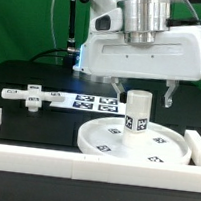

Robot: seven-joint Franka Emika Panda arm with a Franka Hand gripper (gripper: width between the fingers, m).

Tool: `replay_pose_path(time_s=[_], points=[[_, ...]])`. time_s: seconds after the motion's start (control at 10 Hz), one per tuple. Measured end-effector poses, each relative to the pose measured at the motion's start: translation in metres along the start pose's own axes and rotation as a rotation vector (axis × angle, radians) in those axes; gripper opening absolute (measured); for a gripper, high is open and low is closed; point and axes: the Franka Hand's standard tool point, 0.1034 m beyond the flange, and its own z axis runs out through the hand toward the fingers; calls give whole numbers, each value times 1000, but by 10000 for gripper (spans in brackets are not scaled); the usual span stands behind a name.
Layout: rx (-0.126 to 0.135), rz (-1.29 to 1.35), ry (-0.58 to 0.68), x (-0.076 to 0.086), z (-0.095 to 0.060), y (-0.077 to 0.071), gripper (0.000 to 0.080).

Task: Assemble round table

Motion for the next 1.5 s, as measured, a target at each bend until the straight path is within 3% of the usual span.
replay_pose_path(time_s=[0.2,0.6,0.9,1.5], points=[[-16,-205,4,3,1,0,649],[-18,-469,2,3,1,1,649],[-57,-737,25,1,3,-8,649],[-79,-1120,11,0,4,-7,649]])
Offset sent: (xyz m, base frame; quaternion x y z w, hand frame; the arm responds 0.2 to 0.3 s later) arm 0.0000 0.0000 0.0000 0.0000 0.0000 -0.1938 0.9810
